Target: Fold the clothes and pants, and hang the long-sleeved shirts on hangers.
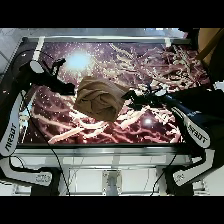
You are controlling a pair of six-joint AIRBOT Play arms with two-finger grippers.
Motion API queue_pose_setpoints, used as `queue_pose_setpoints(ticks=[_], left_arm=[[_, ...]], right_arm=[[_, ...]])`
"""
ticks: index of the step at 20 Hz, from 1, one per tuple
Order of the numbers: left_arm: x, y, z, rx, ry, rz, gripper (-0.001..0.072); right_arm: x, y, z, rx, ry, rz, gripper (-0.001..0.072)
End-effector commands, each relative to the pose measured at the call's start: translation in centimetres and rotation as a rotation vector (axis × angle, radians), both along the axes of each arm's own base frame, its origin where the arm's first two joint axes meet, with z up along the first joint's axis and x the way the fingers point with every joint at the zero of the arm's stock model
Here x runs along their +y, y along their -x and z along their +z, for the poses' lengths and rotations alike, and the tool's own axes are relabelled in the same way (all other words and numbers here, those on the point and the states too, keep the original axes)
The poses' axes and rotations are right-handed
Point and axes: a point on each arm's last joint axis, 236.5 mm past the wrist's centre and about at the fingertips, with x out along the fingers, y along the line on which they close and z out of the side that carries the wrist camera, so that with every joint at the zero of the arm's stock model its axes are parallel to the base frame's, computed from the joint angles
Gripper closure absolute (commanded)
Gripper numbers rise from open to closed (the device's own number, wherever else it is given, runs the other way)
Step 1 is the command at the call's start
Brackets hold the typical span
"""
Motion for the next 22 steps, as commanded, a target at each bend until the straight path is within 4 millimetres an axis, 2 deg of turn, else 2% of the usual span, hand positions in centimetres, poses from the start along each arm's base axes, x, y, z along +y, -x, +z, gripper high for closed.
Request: queue_pose_setpoints(ticks=[1,7,8,9,10,11,12,13,15,16,18,20,22], left_arm=[[-0.1,0.0,0.1,0.0,0.007,0.003,0.0699],[-0.1,0.0,0.1,0.0,0.007,0.002,0.0698],[-0.1,0.0,0.1,0.0,0.007,0.002,0.0698],[-0.1,0.0,0.1,0.0,0.007,0.002,0.0698],[-0.1,0.0,0.1,0.0,0.007,0.002,0.0698],[-0.1,0.0,0.1,0.0,0.007,0.002,0.0698],[-0.1,0.0,0.1,0.0,0.007,0.002,0.0698],[-0.1,0.0,0.1,0.0,0.007,0.002,0.0698],[-0.1,0.0,0.1,0.001,0.007,0.002,0.0698],[-0.1,0.0,0.1,0.001,0.006,0.002,0.0698],[-0.1,0.1,0.1,0.006,0.007,0.0,0.0699],[-0.1,0.2,0.1,0.007,0.007,-0.001,0.0698],[-0.2,0.2,0.1,0.007,0.007,-0.001,0.0698]], right_arm=[[1.6,0.0,-1.2,0.017,-0.046,0.008,0.0011],[6.9,-1.8,-1.2,-0.029,-0.085,0.088,0.0028],[7.7,-1.7,-1.4,-0.029,-0.089,0.106,0.0059],[8.3,-1.7,-1.5,-0.03,-0.092,0.119,0.0257],[8.6,-1.7,-1.5,-0.037,-0.088,0.121,0.0525],[8.7,-1.9,-1.2,-0.044,-0.09,0.125,0.0641],[8.8,-2.0,-0.8,-0.061,-0.091,0.137,0.064],[8.6,-2.5,-0.2,-0.087,-0.094,0.149,0.0681],[8.4,-3.4,2.4,-0.166,-0.113,0.198,0.0678],[7.8,-4.1,4.1,-0.204,-0.119,0.204,0.0679],[5.0,-5.3,8.3,-0.294,-0.099,0.216,0.0679],[0.6,-5.6,12.1,-0.339,-0.066,0.207,0.0679],[-5.3,-5.4,15.7,-0.359,-0.002,0.156,0.0679]])
